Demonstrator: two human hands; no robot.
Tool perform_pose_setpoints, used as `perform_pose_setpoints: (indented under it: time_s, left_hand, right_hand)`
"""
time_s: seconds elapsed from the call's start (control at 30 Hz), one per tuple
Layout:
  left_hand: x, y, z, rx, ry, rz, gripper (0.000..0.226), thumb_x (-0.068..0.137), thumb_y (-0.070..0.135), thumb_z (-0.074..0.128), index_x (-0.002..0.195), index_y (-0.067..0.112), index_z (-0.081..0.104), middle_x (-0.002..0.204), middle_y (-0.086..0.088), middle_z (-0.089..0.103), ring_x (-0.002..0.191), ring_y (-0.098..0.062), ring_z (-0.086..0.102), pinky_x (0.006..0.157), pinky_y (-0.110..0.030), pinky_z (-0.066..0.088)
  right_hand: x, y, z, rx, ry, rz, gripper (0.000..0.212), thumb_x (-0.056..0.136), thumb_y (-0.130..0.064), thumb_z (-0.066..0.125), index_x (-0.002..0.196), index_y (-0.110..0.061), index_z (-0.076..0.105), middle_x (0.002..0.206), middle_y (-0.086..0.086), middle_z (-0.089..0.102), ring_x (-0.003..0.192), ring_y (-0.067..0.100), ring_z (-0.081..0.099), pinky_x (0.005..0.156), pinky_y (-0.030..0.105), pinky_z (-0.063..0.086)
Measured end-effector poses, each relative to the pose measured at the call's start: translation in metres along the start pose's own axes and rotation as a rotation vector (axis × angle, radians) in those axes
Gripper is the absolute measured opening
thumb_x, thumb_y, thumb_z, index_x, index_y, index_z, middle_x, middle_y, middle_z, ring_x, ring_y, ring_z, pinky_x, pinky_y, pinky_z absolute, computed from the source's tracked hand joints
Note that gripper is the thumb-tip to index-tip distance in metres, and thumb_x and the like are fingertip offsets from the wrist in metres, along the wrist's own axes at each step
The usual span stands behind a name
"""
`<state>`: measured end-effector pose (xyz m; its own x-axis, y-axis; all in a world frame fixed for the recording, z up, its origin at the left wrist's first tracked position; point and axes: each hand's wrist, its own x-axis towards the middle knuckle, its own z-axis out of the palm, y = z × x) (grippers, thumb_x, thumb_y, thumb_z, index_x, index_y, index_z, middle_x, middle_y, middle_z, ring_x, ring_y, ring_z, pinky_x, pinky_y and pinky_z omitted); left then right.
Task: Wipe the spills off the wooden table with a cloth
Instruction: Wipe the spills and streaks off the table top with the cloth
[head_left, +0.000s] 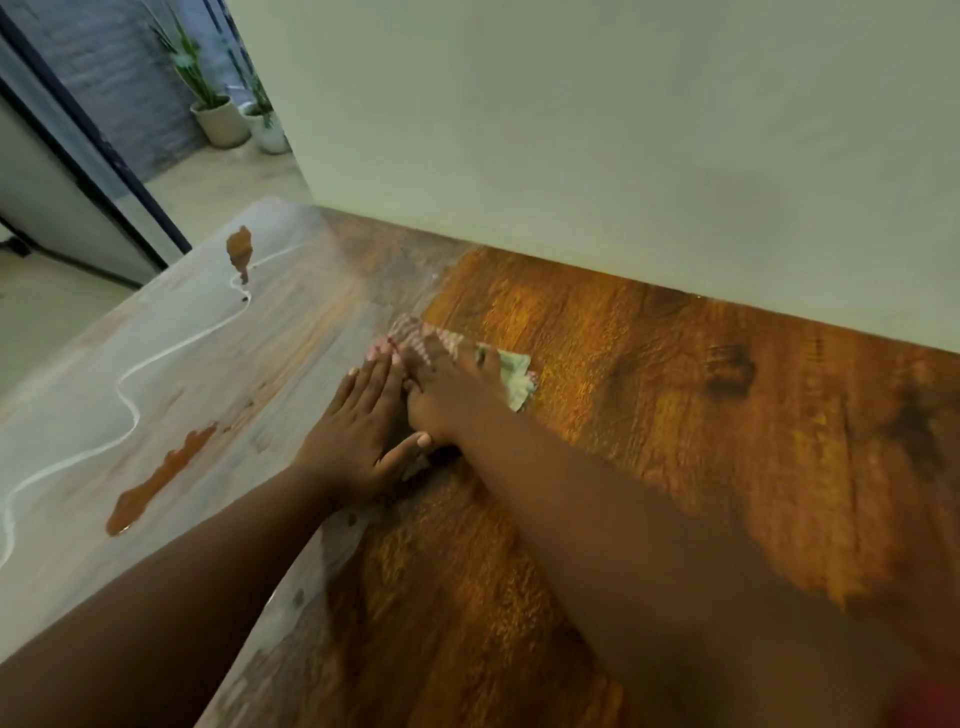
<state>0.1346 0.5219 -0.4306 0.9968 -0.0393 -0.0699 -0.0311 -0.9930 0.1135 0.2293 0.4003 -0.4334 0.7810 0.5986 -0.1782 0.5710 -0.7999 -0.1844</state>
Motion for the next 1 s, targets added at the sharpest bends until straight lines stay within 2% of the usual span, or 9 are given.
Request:
perform_pose_setpoints:
  time_s: [0.2, 0.5, 0.6, 0.7, 0.87, 1.0]
  left_hand:
    - [-0.065, -0.031, -0.007, 0.102, -0.208, -0.005, 0.095, 0.072, 0.090, 0.004, 0.133, 0.032, -0.041, 0.138, 0.010, -0.045, 0.121, 0.003, -0.048, 0.093, -0.014, -0.037]
    - [-0.130, -0.038, -0.007, 0.090, -0.220, -0.006, 0.098, 0.069, 0.091, 0.003, 0.137, 0.030, -0.035, 0.137, 0.010, -0.046, 0.120, 0.003, -0.049, 0.095, -0.014, -0.032]
    - [-0.142, -0.036, -0.006, 0.096, -0.216, -0.012, 0.101, 0.067, 0.091, -0.001, 0.142, 0.029, -0.028, 0.143, 0.007, -0.038, 0.125, -0.005, -0.045, 0.100, -0.018, -0.028]
    - [-0.156, -0.044, -0.009, 0.114, -0.208, 0.028, 0.107, 0.064, 0.091, -0.009, 0.148, 0.025, -0.018, 0.149, 0.004, -0.027, 0.135, -0.010, -0.028, 0.107, -0.024, -0.021]
    - [-0.175, -0.066, -0.009, 0.123, -0.192, 0.159, 0.099, 0.075, 0.086, -0.002, 0.152, 0.024, -0.007, 0.160, 0.000, -0.007, 0.145, -0.013, -0.011, 0.112, -0.028, -0.015]
    - [-0.202, -0.086, -0.005, 0.116, -0.196, 0.225, 0.093, 0.079, 0.083, -0.001, 0.151, 0.025, -0.007, 0.160, -0.001, -0.006, 0.142, -0.010, -0.013, 0.111, -0.028, -0.015]
  right_hand:
    - [-0.047, -0.039, 0.014, 0.068, -0.078, -0.046, 0.058, 0.101, -0.041, 0.019, 0.154, -0.033, -0.004, 0.162, 0.001, -0.013, 0.144, 0.039, -0.012, 0.109, 0.056, -0.015]
    - [-0.093, -0.086, 0.032, 0.023, -0.077, -0.063, 0.060, 0.100, -0.041, 0.019, 0.153, -0.031, -0.008, 0.162, 0.003, -0.012, 0.143, 0.040, -0.011, 0.109, 0.057, -0.012]
    - [-0.107, -0.097, 0.036, 0.030, -0.084, -0.054, 0.061, 0.100, -0.042, 0.019, 0.153, -0.031, -0.009, 0.162, 0.003, -0.012, 0.143, 0.039, -0.011, 0.110, 0.057, -0.011]
    - [-0.121, -0.112, 0.038, 0.014, -0.079, -0.033, 0.060, 0.101, -0.042, 0.018, 0.153, -0.032, -0.009, 0.161, 0.002, -0.013, 0.144, 0.039, -0.010, 0.110, 0.057, -0.011]
    - [-0.146, -0.136, 0.046, 0.038, -0.091, 0.045, 0.058, 0.101, -0.044, 0.015, 0.152, -0.035, -0.010, 0.161, 0.000, -0.015, 0.144, 0.038, -0.012, 0.110, 0.056, -0.013]
    - [-0.167, -0.162, 0.055, 0.025, -0.080, 0.066, 0.057, 0.101, -0.045, 0.014, 0.152, -0.037, -0.011, 0.161, -0.002, -0.017, 0.144, 0.039, -0.010, 0.109, 0.057, -0.010]
